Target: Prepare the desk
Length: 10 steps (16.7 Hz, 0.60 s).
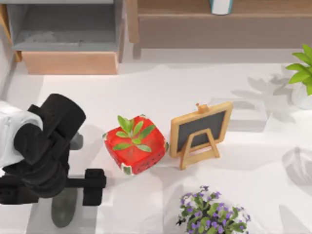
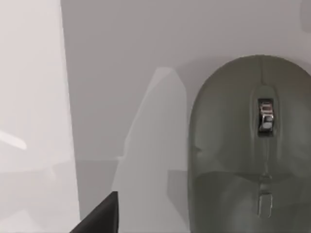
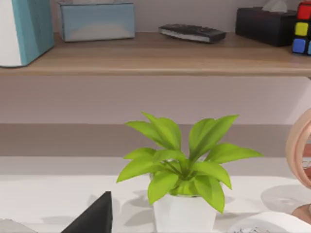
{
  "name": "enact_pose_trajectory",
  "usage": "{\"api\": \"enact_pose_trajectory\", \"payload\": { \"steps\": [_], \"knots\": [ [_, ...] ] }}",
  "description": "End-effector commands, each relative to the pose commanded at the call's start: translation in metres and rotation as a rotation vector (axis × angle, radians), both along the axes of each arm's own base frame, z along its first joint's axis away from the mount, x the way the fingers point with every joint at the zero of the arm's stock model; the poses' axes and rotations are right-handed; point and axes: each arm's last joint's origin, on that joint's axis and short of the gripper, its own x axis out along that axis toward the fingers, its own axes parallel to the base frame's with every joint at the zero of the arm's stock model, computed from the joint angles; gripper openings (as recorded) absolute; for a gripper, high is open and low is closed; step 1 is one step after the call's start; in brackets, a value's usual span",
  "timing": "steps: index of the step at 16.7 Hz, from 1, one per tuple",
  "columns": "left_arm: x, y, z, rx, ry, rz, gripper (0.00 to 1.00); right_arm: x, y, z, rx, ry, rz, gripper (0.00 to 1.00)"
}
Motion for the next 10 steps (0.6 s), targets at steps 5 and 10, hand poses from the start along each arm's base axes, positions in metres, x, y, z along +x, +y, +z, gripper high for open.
{"api": "enact_pose_trajectory", "payload": {
  "steps": [5, 10],
  "knots": [
    [0.008, 0.006, 0.002, -0.034, -0.053, -0.006, 1.00, 0.000, 0.000, 0.000, 0.000, 0.000, 0.000, 1.00],
    [0.032, 0.043, -0.004, -0.107, -0.250, -0.048, 1.00, 0.000, 0.000, 0.000, 0.000, 0.000, 0.000, 1.00]
  ]
}}
